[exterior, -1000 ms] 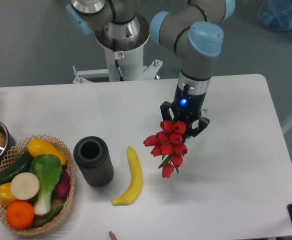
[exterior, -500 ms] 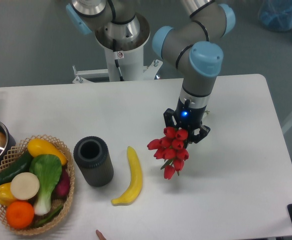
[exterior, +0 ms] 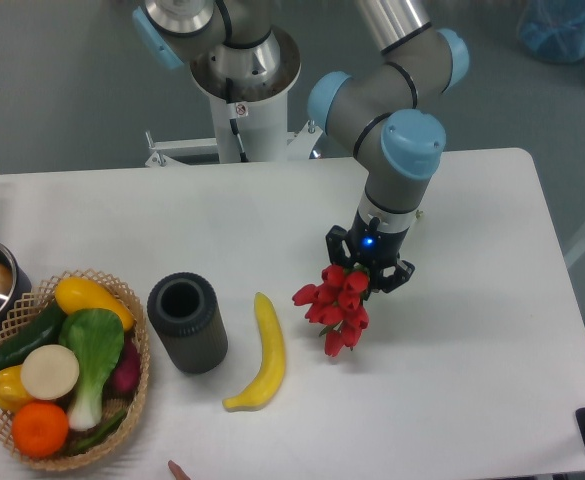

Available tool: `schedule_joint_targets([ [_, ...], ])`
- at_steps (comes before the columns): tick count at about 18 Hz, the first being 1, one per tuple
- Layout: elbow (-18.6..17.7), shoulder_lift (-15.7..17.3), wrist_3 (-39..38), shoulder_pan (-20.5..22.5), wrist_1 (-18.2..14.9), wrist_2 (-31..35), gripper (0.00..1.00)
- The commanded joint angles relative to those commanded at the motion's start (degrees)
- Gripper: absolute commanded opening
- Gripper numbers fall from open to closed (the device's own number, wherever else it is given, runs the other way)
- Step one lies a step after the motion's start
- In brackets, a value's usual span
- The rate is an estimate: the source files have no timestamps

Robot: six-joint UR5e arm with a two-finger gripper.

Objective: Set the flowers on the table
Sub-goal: 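Lower the held red tulips toward the table beside the banana, then open the gripper to release the tulips onto the table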

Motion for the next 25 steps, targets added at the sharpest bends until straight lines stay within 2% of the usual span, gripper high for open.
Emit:
schedule_joint_targets([
  [6,0.0,-0.6,0.1,0.0,0.1,0.0,0.49],
  [7,0.0,-0.6,0.3,0.0,0.2,0.0,0.6],
  [9,0.0,-0.5,0.3,0.0,0.1,0.0,0.76],
  [10,0.0,-0.5,0.4,0.1,0.3,0.0,0.91],
  [12,0.1,-0.4,0.4,0.1,0.4,0.0,0.99],
  [20,1.3,0.2,0.2,1.0,0.3,0.3,1.0],
  [25,1.0,3.2,0.5,3.2,0.1,1.4,1.0],
])
